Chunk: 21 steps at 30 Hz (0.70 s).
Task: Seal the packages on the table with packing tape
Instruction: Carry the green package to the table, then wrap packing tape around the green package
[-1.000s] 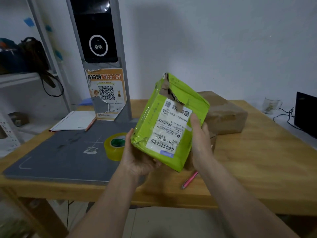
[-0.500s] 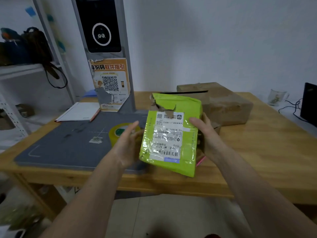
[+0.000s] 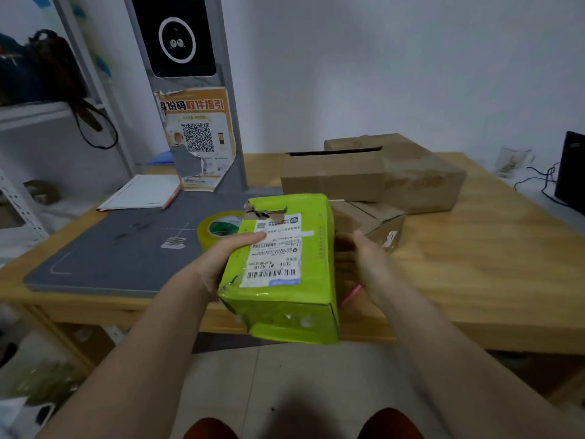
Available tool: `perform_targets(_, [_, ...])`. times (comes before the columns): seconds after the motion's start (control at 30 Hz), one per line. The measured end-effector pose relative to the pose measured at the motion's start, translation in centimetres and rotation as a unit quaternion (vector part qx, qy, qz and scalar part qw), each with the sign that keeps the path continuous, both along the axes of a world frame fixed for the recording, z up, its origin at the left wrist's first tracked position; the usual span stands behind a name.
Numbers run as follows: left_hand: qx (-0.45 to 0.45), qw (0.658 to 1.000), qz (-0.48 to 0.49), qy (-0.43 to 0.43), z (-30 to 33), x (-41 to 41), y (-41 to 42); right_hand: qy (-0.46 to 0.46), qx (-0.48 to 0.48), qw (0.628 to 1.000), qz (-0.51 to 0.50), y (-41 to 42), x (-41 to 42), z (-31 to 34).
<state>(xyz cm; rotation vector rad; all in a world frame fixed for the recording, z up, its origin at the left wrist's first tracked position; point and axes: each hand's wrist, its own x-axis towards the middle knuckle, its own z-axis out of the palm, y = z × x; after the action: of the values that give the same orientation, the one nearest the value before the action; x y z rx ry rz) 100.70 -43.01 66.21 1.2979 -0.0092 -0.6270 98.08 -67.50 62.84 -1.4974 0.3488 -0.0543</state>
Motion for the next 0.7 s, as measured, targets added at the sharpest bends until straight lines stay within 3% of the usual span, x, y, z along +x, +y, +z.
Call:
perform_targets(0.13, [0.053,0.999,-0.004,0.010,0.4,0.3,-0.6,-0.067,-0.241,0.968,-0.032,-0.2,0.2,-1.7])
perform_targets(0.2, [0.074,0.997,-0.011,0.018,0.4,0.4,-1.0,-0.058,-0.300,0.951,-0.053,-0.6,0.2,-2.3])
perform_targets(0.4, [0.146,0.987,-0.051,0.037,0.4,0.1,-3.3,-0.045,-0.303,0.950,-0.055,-3.1,0.3,-2.8])
perform_targets(0.6, [0.150,0.987,-0.015,0.052,-0.7,0.7,-6.5,-0.017,-0.329,0.944,-0.033,-5.7,0.4,-2.2])
perform_targets(0.7, [0.169,0.983,-0.005,0.069,-0.8,1.0,-7.3,0.023,-0.455,0.890,0.009,-6.2,-0.3,-2.1])
